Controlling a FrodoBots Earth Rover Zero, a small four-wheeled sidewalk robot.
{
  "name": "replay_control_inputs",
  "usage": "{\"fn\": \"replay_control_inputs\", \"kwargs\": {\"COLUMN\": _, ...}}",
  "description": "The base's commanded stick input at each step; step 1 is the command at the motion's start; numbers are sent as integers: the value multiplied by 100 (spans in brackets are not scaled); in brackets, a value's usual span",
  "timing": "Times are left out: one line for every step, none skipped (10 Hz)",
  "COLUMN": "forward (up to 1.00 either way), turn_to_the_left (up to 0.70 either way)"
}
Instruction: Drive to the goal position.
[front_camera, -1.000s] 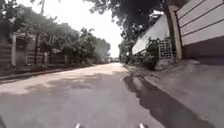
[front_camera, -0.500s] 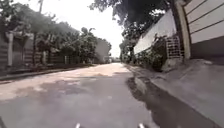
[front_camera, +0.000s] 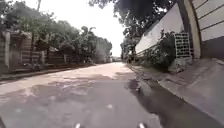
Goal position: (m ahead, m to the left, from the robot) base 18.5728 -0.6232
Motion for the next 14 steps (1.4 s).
{"fn": "replay_control_inputs", "kwargs": {"forward": 85, "turn_to_the_left": 0}}
{"fn": "replay_control_inputs", "kwargs": {"forward": 85, "turn_to_the_left": 0}}
{"fn": "replay_control_inputs", "kwargs": {"forward": 85, "turn_to_the_left": 0}}
{"fn": "replay_control_inputs", "kwargs": {"forward": 85, "turn_to_the_left": 0}}
{"fn": "replay_control_inputs", "kwargs": {"forward": 85, "turn_to_the_left": 0}}
{"fn": "replay_control_inputs", "kwargs": {"forward": 85, "turn_to_the_left": 0}}
{"fn": "replay_control_inputs", "kwargs": {"forward": 85, "turn_to_the_left": 0}}
{"fn": "replay_control_inputs", "kwargs": {"forward": 85, "turn_to_the_left": 0}}
{"fn": "replay_control_inputs", "kwargs": {"forward": 85, "turn_to_the_left": 0}}
{"fn": "replay_control_inputs", "kwargs": {"forward": 85, "turn_to_the_left": 0}}
{"fn": "replay_control_inputs", "kwargs": {"forward": 85, "turn_to_the_left": -24}}
{"fn": "replay_control_inputs", "kwargs": {"forward": 85, "turn_to_the_left": -34}}
{"fn": "replay_control_inputs", "kwargs": {"forward": 85, "turn_to_the_left": -28}}
{"fn": "replay_control_inputs", "kwargs": {"forward": 85, "turn_to_the_left": -19}}
